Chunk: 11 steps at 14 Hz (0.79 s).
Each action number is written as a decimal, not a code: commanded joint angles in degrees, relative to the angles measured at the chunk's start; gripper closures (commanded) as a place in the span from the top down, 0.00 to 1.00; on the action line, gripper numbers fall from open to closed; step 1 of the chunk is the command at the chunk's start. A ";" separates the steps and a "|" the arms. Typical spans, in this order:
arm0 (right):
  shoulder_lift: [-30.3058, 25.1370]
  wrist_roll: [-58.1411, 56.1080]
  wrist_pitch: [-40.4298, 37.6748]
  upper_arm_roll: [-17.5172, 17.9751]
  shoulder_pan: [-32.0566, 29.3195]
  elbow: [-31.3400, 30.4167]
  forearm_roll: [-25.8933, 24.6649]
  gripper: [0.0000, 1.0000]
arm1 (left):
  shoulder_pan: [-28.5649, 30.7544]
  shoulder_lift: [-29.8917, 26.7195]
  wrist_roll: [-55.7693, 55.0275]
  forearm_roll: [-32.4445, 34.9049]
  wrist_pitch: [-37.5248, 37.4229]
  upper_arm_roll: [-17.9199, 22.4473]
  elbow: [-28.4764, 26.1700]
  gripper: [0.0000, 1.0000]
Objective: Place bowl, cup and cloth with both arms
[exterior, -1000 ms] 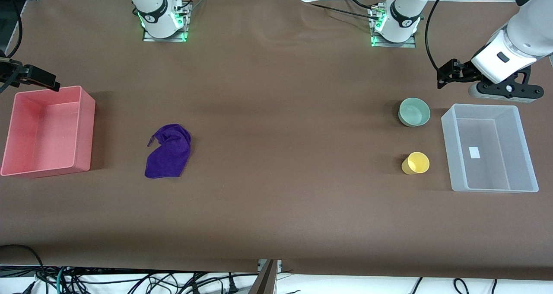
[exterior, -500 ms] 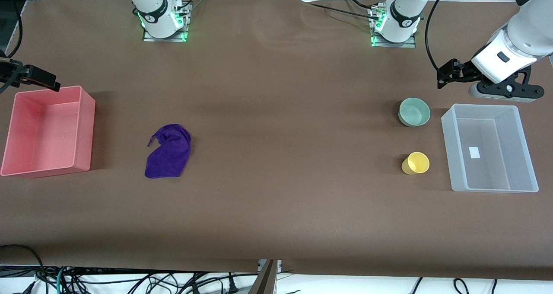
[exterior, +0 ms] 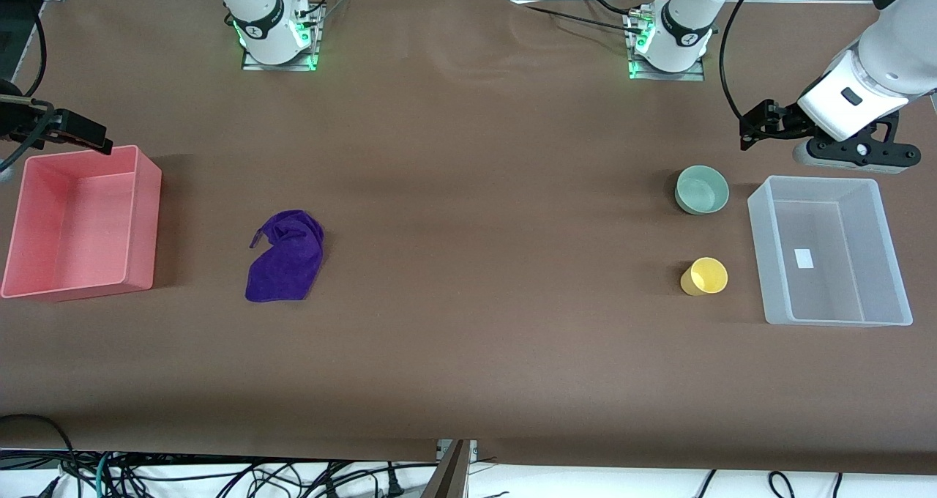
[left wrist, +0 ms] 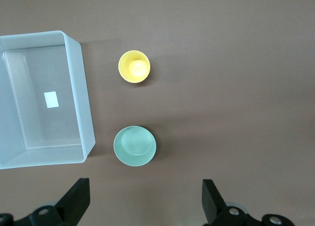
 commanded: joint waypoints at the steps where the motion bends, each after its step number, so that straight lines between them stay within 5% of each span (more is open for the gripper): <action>1: -0.86 -0.14 0.96 0.72 -0.54 -0.92 0.51 1.00 | -0.04 0.95 -0.26 -0.69 -0.64 -0.06 1.14 1.00; 8: 0.63 -0.23 2.46 1.33 -0.37 -3.72 0.51 1.00 | 2.23 3.32 7.80 -0.51 -2.92 0.38 0.79 1.00; 11: 1.25 -0.49 3.15 1.33 -0.37 -6.45 0.51 1.00 | 5.83 5.96 24.21 -0.51 -3.01 0.38 0.17 1.00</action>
